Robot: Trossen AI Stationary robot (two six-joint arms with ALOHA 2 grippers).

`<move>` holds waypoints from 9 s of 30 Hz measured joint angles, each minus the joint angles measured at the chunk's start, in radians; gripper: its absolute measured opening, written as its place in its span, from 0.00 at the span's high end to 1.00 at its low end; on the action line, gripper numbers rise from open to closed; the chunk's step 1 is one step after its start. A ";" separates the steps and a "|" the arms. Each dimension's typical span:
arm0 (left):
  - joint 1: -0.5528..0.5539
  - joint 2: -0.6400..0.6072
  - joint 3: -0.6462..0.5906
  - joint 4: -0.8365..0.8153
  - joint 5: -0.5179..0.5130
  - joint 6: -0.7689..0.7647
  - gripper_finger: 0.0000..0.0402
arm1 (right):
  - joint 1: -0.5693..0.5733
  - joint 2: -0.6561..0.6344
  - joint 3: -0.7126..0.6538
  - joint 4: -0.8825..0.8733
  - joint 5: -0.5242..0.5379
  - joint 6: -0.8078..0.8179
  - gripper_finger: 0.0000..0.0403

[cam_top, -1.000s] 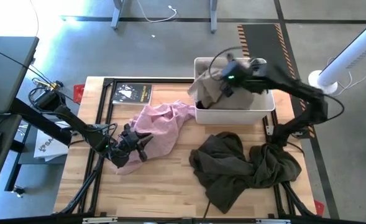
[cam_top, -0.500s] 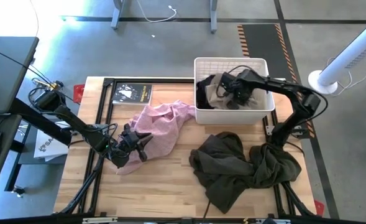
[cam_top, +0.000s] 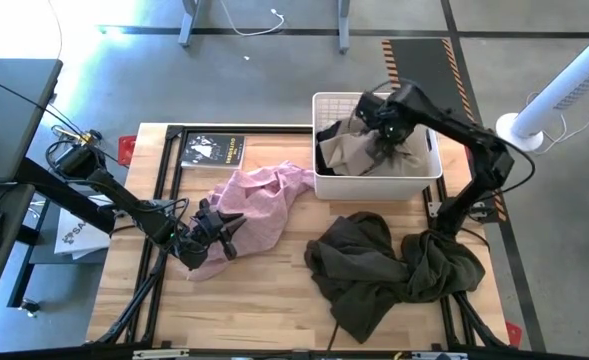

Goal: Sort clothes
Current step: Put the brown shirt into the laundry bin, then put the pink shirt into the laundry bin

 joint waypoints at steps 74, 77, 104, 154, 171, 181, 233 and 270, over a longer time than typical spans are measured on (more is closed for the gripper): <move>0.357 0.295 0.166 0.134 1.235 0.008 0.99 | 0.940 0.147 -0.392 1.499 -0.043 -0.009 0.39; 0.369 0.278 0.164 0.128 1.241 -0.007 0.94 | 0.914 0.209 -0.317 1.486 -0.065 -0.048 0.32; 0.201 -0.160 0.165 -0.378 0.479 -0.087 0.82 | 0.733 0.690 -0.170 1.533 -0.261 -0.084 0.40; 0.046 -0.159 0.077 -0.598 0.043 -0.357 0.82 | 0.259 -0.388 -0.221 0.504 0.329 -0.007 0.90; 0.046 -0.159 0.077 -0.597 0.043 -0.348 0.82 | -0.020 -0.054 -0.335 0.798 0.000 -0.170 0.90; 0.046 -0.159 0.077 -0.597 0.045 -0.348 0.82 | -0.034 0.144 -0.332 0.809 -0.002 -0.195 0.90; 0.046 -0.159 0.077 -0.591 0.058 -0.349 0.82 | 0.022 0.252 -0.212 0.468 -0.044 0.056 0.69; 0.045 -0.159 0.077 -0.589 0.084 -0.348 0.82 | 0.002 -0.195 -0.493 0.446 0.300 0.332 0.69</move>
